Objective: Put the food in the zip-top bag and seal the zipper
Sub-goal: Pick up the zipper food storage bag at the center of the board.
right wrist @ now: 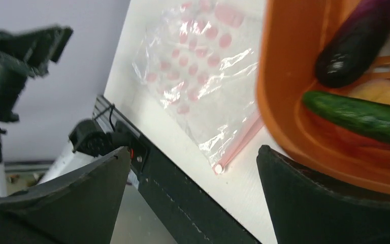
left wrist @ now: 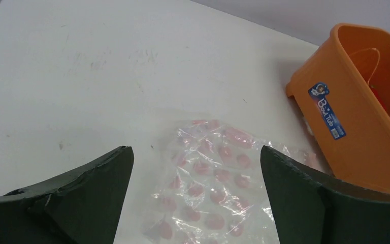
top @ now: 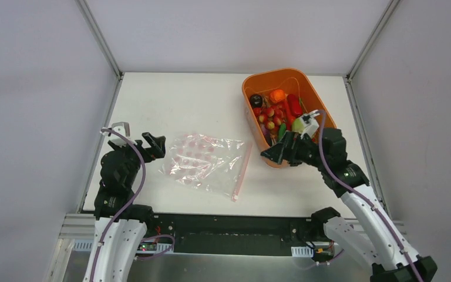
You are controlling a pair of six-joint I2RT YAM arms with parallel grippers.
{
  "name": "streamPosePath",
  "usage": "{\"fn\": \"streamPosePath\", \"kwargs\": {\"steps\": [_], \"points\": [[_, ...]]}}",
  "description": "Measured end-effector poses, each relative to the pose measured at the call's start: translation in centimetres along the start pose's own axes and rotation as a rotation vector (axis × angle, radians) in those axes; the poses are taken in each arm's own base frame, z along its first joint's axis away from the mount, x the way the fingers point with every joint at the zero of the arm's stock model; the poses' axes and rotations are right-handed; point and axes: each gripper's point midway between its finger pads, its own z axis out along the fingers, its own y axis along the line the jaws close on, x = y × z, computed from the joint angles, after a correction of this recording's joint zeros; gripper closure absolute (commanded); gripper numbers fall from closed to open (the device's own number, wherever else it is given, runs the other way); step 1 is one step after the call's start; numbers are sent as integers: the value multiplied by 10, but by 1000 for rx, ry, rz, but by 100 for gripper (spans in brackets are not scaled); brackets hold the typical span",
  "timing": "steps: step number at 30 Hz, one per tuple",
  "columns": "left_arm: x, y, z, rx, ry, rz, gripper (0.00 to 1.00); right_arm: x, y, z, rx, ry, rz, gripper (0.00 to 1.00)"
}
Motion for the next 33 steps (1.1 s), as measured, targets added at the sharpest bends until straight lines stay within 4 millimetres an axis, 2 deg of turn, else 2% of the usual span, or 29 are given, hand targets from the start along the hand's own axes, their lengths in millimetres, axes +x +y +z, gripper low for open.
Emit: {"fn": "streamPosePath", "kwargs": {"steps": [2,5,9,13,16,21,26,30,33], "points": [[1,1,6,-18,9,-41,0,18,11,10,2,71,-55,2],[15,11,12,-105,89,-147,0,38,26,18,4,134,-147,2],[33,22,15,-225,189,-263,0,52,33,24,29,147,-242,2],[44,26,14,-273,247,-302,0,51,30,28,76,116,-285,2],[49,12,17,-197,272,-331,0,37,21,30,137,40,-291,2],[65,-35,23,9,362,-322,0,18,0,26,256,-83,-265,2],[95,-99,12,174,530,-88,4,3,-11,17,317,-202,-206,2],[108,-137,11,228,574,119,5,-12,-16,4,352,-300,-169,2],[125,-169,9,259,596,291,6,-23,-17,-10,360,-385,-127,2]]}}
